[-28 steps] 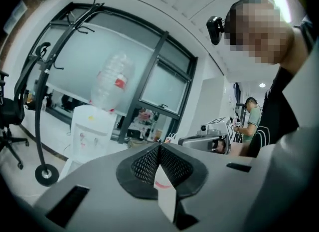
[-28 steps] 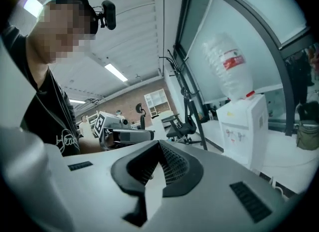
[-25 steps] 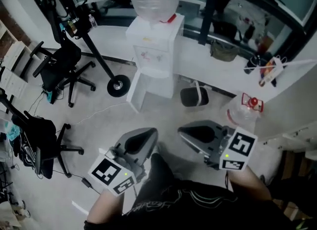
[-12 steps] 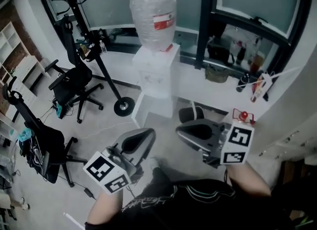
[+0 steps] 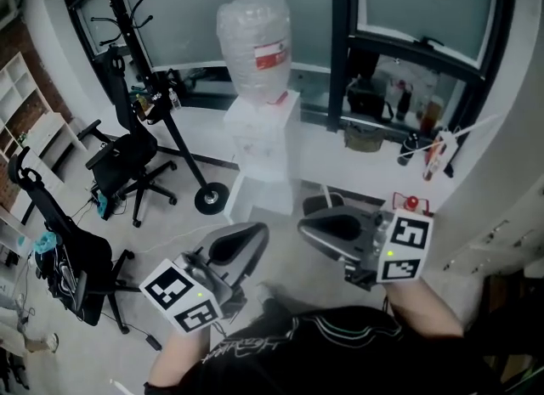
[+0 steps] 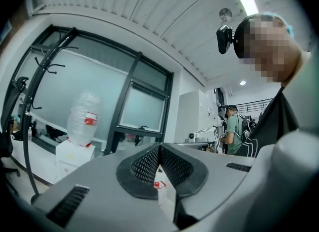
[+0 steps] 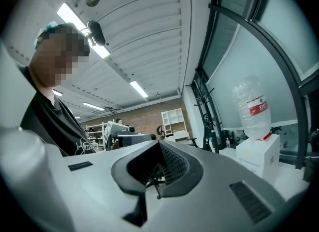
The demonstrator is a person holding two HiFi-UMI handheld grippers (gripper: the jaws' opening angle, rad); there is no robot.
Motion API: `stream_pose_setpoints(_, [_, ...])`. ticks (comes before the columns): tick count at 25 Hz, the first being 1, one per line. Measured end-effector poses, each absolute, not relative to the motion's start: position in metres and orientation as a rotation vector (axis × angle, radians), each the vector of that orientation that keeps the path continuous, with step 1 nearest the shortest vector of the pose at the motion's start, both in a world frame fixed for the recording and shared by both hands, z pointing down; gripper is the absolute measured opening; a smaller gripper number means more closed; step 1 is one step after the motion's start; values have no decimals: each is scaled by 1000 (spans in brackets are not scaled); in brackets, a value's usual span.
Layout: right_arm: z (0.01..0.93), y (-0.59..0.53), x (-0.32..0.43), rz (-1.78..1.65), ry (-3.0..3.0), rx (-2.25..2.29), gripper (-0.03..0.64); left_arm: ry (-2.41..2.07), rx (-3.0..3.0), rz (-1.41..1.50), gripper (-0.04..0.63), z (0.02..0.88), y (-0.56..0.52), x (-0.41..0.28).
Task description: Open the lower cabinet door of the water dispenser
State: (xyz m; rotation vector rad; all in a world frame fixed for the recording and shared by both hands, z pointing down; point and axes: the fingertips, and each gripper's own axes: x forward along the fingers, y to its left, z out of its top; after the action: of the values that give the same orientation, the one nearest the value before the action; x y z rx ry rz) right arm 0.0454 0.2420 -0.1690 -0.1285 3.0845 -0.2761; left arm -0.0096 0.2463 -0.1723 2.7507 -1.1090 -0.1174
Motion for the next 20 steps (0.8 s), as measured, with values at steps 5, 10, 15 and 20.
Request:
stream_pose_setpoints(5, [-168, 247, 47, -263, 3084, -144, 12, -1080, 2758, -127, 0, -175, 250, -7])
stream_pose_setpoints(10, [-170, 247, 49, -255, 3086, -157, 12, -1065, 2780, -123, 0, -180, 250, -1])
stream_pose_setpoints(15, [-168, 243, 51, -251, 3082, -171, 12, -1055, 2781, -120, 0, -179, 244, 1])
stream_pose_setpoints(20, [-168, 239, 55, -249, 3074, -187, 12, -1041, 2784, -117, 0, -179, 240, 5])
